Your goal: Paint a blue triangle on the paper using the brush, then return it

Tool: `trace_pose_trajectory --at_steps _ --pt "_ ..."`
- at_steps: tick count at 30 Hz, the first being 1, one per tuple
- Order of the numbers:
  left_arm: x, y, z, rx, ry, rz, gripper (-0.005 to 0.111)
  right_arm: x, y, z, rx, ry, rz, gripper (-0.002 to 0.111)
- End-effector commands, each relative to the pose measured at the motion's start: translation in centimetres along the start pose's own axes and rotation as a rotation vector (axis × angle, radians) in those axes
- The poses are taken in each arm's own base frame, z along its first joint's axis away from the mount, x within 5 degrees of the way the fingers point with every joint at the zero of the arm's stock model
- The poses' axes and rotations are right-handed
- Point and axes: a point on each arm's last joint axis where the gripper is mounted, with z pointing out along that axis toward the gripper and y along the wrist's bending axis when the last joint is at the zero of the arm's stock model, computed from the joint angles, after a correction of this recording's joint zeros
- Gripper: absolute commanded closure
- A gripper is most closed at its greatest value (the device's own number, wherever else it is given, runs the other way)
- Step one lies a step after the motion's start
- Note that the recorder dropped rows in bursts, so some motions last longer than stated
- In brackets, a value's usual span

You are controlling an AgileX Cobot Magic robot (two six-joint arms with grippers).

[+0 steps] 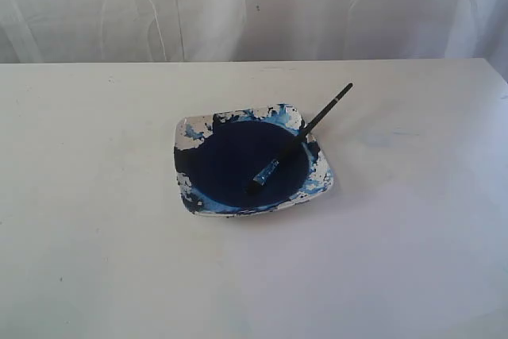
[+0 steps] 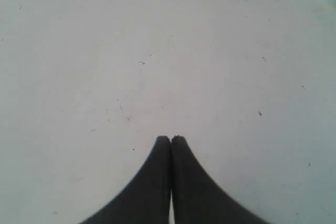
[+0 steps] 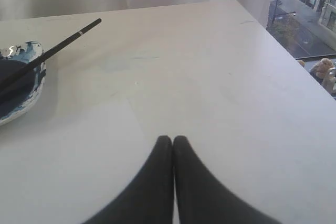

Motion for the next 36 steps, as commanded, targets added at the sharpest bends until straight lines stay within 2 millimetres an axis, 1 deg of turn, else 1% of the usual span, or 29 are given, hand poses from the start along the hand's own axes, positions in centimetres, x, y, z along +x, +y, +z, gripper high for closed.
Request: trace_pose_trajectory --at_steps 1,32,33,36 --pt "0.19 -0.09 0.02 0.011 0.01 -0.012 0.107 0.0 -0.04 0.01 0.007 -0.012 -0.004 0.108" --pt "0.19 -0.09 0.02 0.011 0.01 -0.012 0.107 0.0 -0.04 0.01 0.007 -0.012 -0.004 0.108" --pt "0.19 -0.06 0.02 0.008 0.01 0.0 0.107 0.0 -0.04 0.01 0.007 -0.012 -0.004 0.108" --pt "0.16 0.26 0.01 -0.026 0.008 0.108 0.107 0.0 -0.04 0.01 0.007 -0.012 -0.004 0.108"
